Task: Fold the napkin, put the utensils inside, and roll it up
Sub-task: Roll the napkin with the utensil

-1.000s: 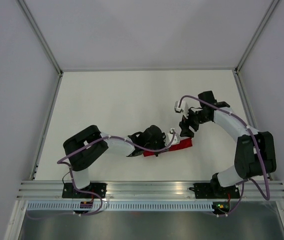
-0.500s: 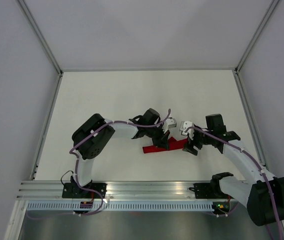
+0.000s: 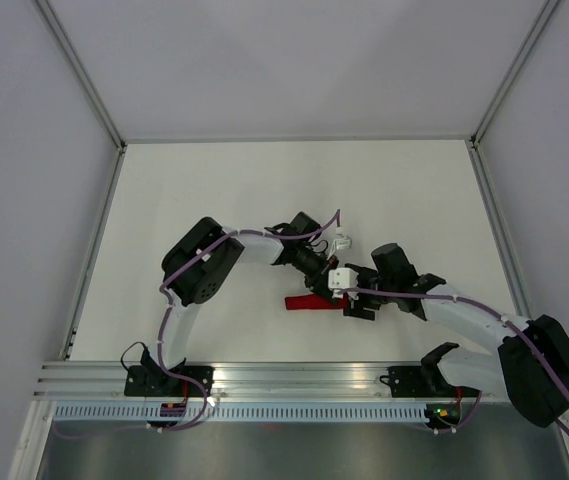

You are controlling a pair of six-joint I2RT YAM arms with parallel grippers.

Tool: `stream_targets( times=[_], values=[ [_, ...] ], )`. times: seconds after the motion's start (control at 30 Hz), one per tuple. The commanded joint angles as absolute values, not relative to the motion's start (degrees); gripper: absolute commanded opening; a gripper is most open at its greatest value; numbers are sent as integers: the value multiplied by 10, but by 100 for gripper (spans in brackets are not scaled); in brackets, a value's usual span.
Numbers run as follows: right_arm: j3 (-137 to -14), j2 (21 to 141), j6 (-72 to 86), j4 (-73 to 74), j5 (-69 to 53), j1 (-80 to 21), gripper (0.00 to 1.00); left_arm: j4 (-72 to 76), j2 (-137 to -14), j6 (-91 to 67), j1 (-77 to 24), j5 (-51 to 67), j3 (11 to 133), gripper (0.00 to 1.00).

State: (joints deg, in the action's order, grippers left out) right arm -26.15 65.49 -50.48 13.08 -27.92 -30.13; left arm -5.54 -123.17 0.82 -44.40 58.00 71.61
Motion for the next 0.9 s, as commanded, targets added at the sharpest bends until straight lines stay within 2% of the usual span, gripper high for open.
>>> stream_targets(
  times=[0.0,0.13,0.3,0.43,0.57,0.7,0.87],
  values=[
    [-260,672,-496,70,-244,-312,77,-157,-1283,6,-444,538,710,2],
    [-259,693,-496,67,-243,-321,70,-176,-1295,6,-442,539,729,3],
    [-260,711,-500,81,-243,-323,52,-178,-1288,6,-441,536,738,9],
    [-277,733,-511,119,-252,-323,41,-164,-1266,6,-440,509,736,27],
    [-291,750,-526,167,-263,-323,30,-95,-1217,-37,-439,481,707,39],
    [-315,770,-540,218,-279,-323,27,-7,-1154,-69,-439,441,662,48],
    [-352,803,-558,276,-307,-315,25,98,-1075,-89,-438,338,596,51]
  ],
)
